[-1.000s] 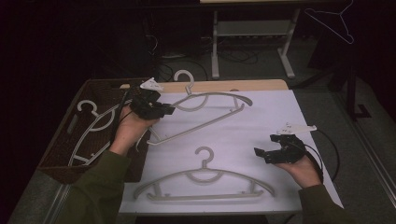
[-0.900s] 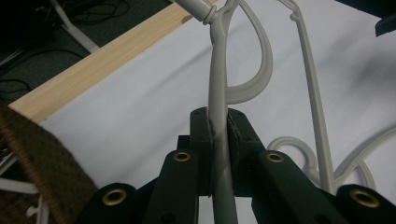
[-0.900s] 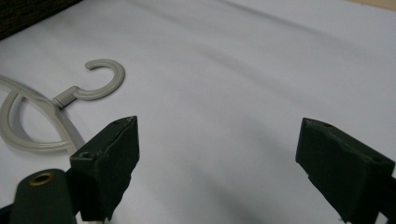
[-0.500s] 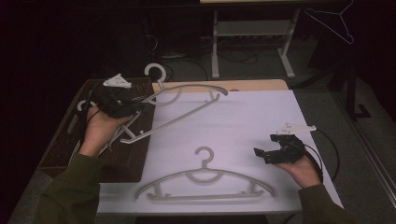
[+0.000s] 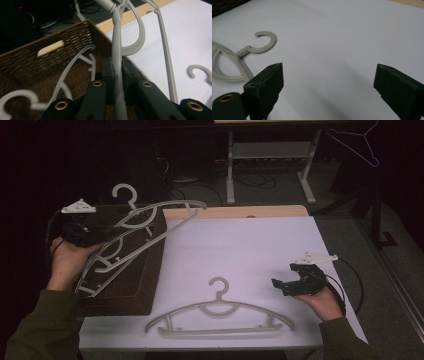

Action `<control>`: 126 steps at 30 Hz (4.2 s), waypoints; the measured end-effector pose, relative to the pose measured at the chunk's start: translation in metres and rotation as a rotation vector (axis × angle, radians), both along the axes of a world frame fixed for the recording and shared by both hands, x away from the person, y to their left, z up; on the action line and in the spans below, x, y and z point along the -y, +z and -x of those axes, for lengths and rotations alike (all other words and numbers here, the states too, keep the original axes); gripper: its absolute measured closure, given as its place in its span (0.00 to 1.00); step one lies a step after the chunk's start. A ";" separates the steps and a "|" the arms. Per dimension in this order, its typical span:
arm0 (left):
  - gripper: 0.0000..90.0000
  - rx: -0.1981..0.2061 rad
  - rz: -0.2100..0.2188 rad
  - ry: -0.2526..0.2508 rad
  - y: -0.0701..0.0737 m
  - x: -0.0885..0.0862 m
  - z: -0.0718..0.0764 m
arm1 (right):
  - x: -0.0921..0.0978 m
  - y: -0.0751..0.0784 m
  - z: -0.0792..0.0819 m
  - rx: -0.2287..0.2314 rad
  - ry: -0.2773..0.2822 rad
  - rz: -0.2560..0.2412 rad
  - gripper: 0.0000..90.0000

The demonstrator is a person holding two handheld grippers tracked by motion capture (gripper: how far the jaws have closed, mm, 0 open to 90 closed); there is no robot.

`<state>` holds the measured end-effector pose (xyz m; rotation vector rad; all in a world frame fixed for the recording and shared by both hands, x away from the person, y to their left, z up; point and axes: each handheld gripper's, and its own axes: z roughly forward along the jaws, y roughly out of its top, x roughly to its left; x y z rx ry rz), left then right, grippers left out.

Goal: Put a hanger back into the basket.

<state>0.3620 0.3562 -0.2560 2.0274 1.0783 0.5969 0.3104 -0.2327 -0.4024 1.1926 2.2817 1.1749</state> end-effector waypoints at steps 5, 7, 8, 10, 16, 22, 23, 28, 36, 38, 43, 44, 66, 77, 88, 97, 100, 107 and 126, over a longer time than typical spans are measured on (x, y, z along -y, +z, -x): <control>0.92 0.007 0.001 0.041 -0.001 -0.023 0.003 | -0.001 -0.001 0.000 0.007 -0.010 0.009 0.01; 0.92 0.011 0.007 0.056 -0.001 -0.031 0.003 | -0.002 -0.001 0.000 0.006 -0.014 0.011 0.01; 0.92 0.012 0.012 0.065 -0.002 -0.035 0.004 | -0.002 -0.001 0.000 0.007 -0.015 0.014 0.01; 0.92 0.015 0.018 0.080 -0.002 -0.043 0.005 | -0.002 -0.001 -0.001 0.007 -0.015 0.016 0.01; 0.92 0.014 0.020 0.135 -0.006 -0.068 0.010 | -0.001 -0.002 -0.001 0.009 -0.017 0.019 0.01; 0.92 0.007 0.021 0.187 -0.014 -0.092 0.012 | -0.002 -0.002 -0.001 0.007 -0.019 0.022 0.01; 0.92 0.002 0.019 0.192 -0.016 -0.096 0.012 | -0.003 -0.002 -0.001 0.006 -0.020 0.024 0.01; 0.91 -0.018 0.004 0.220 -0.025 -0.104 0.012 | -0.003 -0.002 -0.001 0.006 -0.022 0.029 0.01; 0.91 -0.058 -0.041 0.230 -0.043 -0.101 0.004 | -0.004 -0.003 -0.002 0.006 -0.020 0.032 0.01; 0.91 -0.070 -0.059 0.229 -0.048 -0.096 0.001 | -0.004 -0.003 -0.001 0.005 -0.020 0.032 0.01; 0.91 -0.094 -0.089 0.226 -0.059 -0.087 -0.006 | -0.003 -0.003 -0.001 0.006 -0.022 0.031 0.01; 0.91 -0.094 -0.086 0.228 -0.060 -0.086 -0.007 | -0.003 -0.003 -0.001 0.005 -0.022 0.030 0.01; 0.60 -0.164 -0.018 0.233 -0.080 -0.087 -0.006 | -0.003 -0.002 -0.001 0.006 -0.021 0.025 0.01; 0.35 -0.103 0.123 0.075 -0.064 -0.045 -0.004 | -0.003 0.000 0.000 0.014 -0.017 0.023 0.01; 0.24 -0.098 0.172 -0.110 -0.058 0.016 -0.008 | -0.004 0.001 0.001 0.007 -0.013 0.022 0.02; 0.23 -0.080 0.195 -0.240 -0.057 0.074 -0.002 | -0.008 0.006 0.006 -0.008 0.025 0.009 0.12; 0.23 -0.077 0.195 -0.280 -0.057 0.093 0.001 | -0.010 0.008 0.009 -0.013 0.039 -0.002 0.15; 0.22 -0.070 0.217 -0.343 -0.061 0.129 0.010 | -0.014 0.011 0.017 -0.013 0.081 -0.014 0.22; 0.19 -0.120 0.218 -0.438 -0.103 0.179 0.036 | -0.032 0.007 0.042 -0.078 0.241 0.001 0.91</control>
